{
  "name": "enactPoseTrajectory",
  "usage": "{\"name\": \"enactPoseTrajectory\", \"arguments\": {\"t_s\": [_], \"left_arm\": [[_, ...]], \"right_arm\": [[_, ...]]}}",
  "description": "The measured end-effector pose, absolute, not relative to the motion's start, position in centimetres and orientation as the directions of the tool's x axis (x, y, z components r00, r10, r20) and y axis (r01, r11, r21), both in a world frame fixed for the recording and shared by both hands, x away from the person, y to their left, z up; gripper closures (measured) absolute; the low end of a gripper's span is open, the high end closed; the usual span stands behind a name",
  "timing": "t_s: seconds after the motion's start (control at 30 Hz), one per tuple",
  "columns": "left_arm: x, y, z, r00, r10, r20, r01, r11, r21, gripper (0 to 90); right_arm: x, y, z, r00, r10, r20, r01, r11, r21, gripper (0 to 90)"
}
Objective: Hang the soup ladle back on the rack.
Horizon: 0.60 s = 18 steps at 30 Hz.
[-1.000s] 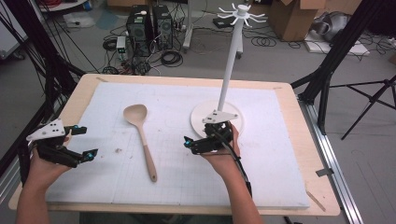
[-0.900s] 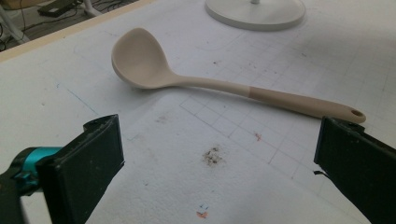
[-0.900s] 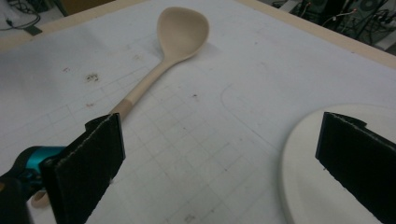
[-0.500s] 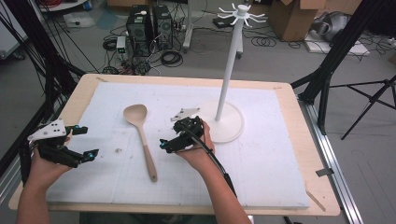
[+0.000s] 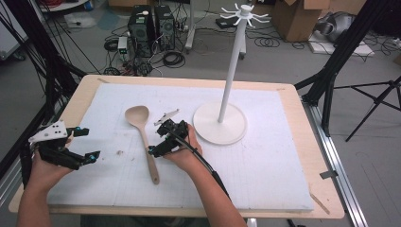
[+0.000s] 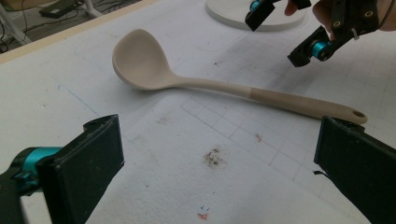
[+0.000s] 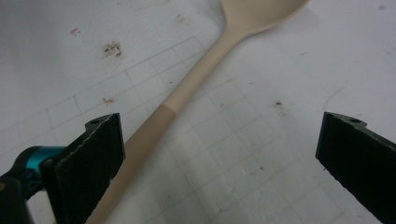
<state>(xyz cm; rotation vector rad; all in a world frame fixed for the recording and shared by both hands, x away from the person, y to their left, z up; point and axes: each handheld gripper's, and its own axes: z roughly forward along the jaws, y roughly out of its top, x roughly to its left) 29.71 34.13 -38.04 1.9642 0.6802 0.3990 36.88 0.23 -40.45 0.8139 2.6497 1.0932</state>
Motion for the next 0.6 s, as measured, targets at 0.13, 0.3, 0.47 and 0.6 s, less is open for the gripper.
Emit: {"name": "enactPoseTrajectory", "arguments": {"t_s": [0.13, 0.3, 0.47, 0.6], "left_arm": [[29.7, 34.0, -38.1, 0.788, 0.616, -0.011, 0.294, -0.36, 0.886, 1.7], [29.8, 34.0, -38.1, 0.789, 0.615, -0.008, 0.293, -0.364, 0.884, 1.7], [29.8, 34.1, -38.1, 0.788, 0.616, -0.01, 0.294, -0.362, 0.885, 1.7], [29.8, 34.2, -38.1, 0.787, 0.617, -0.009, 0.294, -0.362, 0.885, 1.7]], "right_arm": [[37.1, 1.4, -41.3, -0.842, 0.534, 0.078, 0.442, 0.6, 0.667, 0.1], [37.4, 2.2, -41.7, -0.852, 0.519, 0.071, 0.431, 0.617, 0.659, 0.1], [37.6, 3.8, -42.2, -0.857, 0.508, 0.083, 0.432, 0.624, 0.651, 0.2], [37.7, 4.4, -42.5, -0.857, 0.509, 0.083, 0.44, 0.637, 0.633, 1.4]]}}
